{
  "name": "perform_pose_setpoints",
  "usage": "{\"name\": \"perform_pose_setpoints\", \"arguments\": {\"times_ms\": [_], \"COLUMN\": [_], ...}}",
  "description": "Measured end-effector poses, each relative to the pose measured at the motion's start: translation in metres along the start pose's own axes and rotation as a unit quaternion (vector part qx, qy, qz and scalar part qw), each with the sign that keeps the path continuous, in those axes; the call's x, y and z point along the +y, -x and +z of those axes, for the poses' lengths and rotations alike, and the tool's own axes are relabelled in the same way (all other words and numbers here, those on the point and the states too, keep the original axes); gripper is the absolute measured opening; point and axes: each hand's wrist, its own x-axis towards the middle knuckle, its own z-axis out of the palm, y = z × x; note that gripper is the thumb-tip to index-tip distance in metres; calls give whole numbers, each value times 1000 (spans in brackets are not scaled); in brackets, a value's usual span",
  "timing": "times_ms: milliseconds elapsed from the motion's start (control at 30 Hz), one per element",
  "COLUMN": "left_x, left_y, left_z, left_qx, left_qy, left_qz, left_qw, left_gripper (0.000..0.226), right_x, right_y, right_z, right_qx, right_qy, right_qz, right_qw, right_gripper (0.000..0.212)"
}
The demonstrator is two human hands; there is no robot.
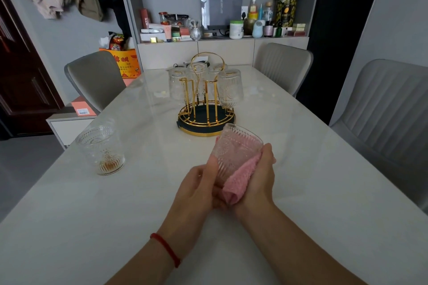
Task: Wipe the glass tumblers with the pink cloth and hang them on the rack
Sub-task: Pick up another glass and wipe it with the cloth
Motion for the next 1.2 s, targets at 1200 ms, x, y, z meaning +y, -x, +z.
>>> {"name": "perform_pose_setpoints", "arguments": {"times_ms": [1200], "left_x": [17], "left_y": [-10], "left_z": [-48], "left_qx": [-21], "left_qy": [95], "left_qz": [-19], "left_qw": [995], "left_gripper": [53], "right_x": [-43], "right_y": [13], "right_z": [0], "right_qx": [-31], "right_qy": [101], "right_qz": [-134], "right_qw": [985], "right_gripper": [66]}}
